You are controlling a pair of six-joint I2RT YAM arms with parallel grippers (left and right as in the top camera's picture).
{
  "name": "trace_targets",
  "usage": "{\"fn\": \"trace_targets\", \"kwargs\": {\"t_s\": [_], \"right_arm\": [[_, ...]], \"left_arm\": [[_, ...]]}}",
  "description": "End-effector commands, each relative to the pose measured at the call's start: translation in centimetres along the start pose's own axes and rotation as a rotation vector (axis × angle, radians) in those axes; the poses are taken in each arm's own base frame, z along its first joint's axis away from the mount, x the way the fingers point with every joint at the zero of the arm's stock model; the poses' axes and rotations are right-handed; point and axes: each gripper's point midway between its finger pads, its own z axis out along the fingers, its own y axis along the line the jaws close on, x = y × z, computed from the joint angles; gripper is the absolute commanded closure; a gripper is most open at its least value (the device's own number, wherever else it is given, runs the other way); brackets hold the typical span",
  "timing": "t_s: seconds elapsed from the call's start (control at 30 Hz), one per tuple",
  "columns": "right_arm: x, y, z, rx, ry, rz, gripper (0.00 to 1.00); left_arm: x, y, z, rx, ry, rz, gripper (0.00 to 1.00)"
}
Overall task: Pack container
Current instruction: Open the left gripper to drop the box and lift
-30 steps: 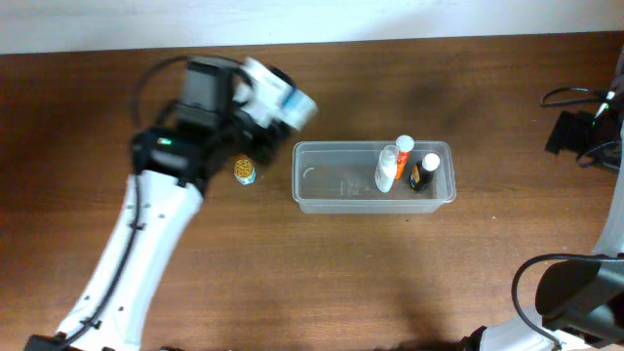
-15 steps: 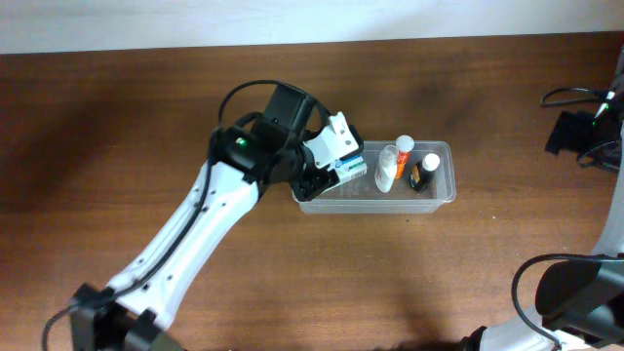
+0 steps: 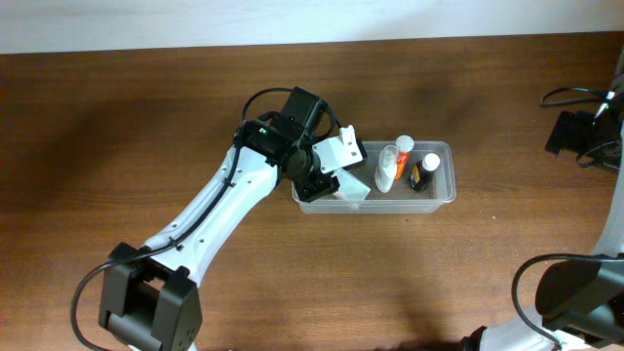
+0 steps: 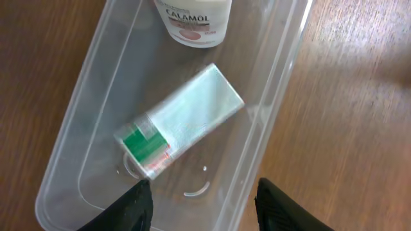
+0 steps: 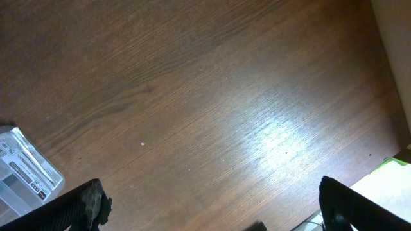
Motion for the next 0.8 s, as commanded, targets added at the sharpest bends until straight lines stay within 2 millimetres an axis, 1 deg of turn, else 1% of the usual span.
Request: {"fn": "trace_targets", "kwargs": {"t_s": [0.0, 0.17, 0.2, 0.23, 0.3, 0.33, 0.37, 0.4, 0.43, 0.5, 0.53, 0.6, 0.67, 0.7, 0.77], "right_arm": [[0.1, -0.2, -0.2, 0.008, -0.005, 0.009, 0.02], [0.1, -0.2, -0.2, 0.008, -0.005, 0.009, 0.02], [0.1, -0.2, -0.2, 0.008, -0.005, 0.009, 0.02], [0.1, -0.2, -0.2, 0.008, -0.005, 0.009, 0.02], [0.1, -0.2, -0.2, 0.008, -0.005, 0.009, 0.02], [0.1, -0.2, -0.2, 0.008, -0.005, 0.009, 0.02], [0.1, -0.2, -0.2, 0.009, -0.005, 0.009, 0.02], [0.1, -0.2, -0.2, 0.008, -0.005, 0.009, 0.02], [0.1, -0.2, -0.2, 0.008, -0.005, 0.009, 0.02], [0.1, -0.2, -0.2, 0.008, -0.005, 0.009, 0.02], [0.1, -0.2, -0.2, 0.008, -0.005, 0.009, 0.02], [0.1, -0.2, -0.2, 0.008, -0.005, 0.009, 0.02], [0.1, -0.2, -0.2, 0.008, -0.005, 0.009, 0.02], [0.1, -0.2, -0.2, 0.008, -0.005, 0.009, 0.02], [0.1, -0.2, -0.2, 0.008, -0.005, 0.009, 0.02]], "left_arm": [[-0.6, 0.1, 0.2, 0.002, -0.027, 0.033, 0.48], [-2.1, 1.3, -0.5, -0.040, -0.073, 0.015, 0.47], [-2.5, 2.6, -1.5, -0.094, -0.077, -0.010, 0.46], [-2.7, 3.6, -2.1, -0.139, -0.071, -0.034, 0.37], [-2.6, 6.3, -3.8, -0.259, -0.051, -0.120, 0.28], [-2.3, 8.1, -5.1, -0.344, -0.043, -0.200, 0.21], [-2.1, 9.3, -6.1, -0.404, -0.042, -0.267, 0.20], [-1.5, 11.0, -7.6, -0.483, -0.045, -0.370, 0.18], [-1.0, 12.1, -8.6, -0.539, -0.050, -0.453, 0.17], [0.8, 14.2, -10.8, -0.645, -0.061, -0.649, 0.18], [2.1, 15.0, -11.6, -0.678, -0.062, -0.743, 0.17], [4.6, 15.7, -12.3, -0.690, -0.053, -0.892, 0.14], [7.2, 15.9, -12.6, -0.684, -0.023, -1.022, 0.04], [8.6, 15.7, -12.6, -0.665, 0.001, -1.080, 0.01], [10.4, 15.3, -12.3, -0.598, 0.036, -1.133, 0.01]]}}
